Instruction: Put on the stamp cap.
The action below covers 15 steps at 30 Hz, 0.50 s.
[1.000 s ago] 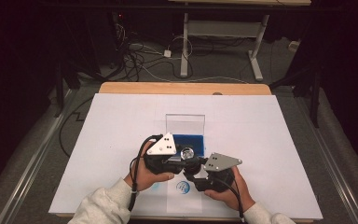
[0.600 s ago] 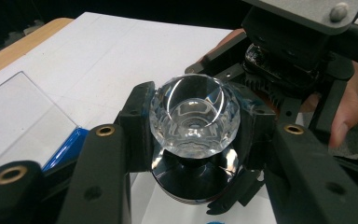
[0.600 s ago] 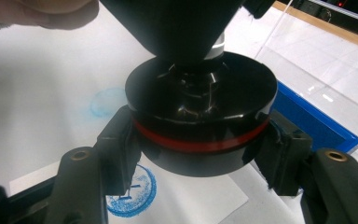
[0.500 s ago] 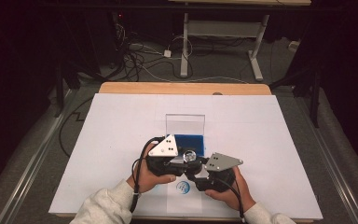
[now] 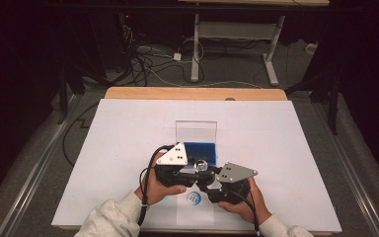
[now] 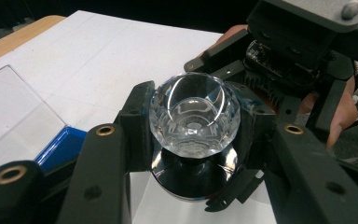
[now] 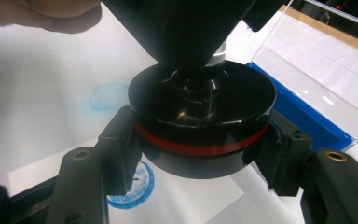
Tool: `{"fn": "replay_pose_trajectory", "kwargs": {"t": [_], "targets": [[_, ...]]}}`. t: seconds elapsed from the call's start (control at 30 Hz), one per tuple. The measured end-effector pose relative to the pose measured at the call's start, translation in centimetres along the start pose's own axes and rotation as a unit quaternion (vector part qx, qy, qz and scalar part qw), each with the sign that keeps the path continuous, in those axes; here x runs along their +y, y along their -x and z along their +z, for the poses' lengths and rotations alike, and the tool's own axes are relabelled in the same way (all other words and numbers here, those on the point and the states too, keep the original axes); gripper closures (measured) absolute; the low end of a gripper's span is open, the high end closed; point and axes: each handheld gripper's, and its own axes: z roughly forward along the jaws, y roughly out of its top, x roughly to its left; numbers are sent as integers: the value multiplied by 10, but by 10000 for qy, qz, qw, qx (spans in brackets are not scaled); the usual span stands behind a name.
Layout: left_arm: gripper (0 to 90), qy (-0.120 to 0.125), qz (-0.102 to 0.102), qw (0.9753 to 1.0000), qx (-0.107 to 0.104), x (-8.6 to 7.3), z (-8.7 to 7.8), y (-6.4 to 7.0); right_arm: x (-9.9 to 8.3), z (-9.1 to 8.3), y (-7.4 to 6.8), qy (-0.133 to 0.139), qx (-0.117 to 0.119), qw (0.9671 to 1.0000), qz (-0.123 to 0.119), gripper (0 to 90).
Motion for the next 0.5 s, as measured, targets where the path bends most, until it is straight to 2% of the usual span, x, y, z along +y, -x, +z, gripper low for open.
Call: {"fn": "replay_pose_trajectory", "kwargs": {"t": [0.3, 0.5], "targets": [[545, 1, 50, 10000, 34, -1, 2, 3, 0, -1, 0, -57, -7, 10000, 56, 388], [545, -24, 171, 9998, 128, 0, 4, 8, 0, -1, -2, -78, -44, 10000, 45, 388]]}}
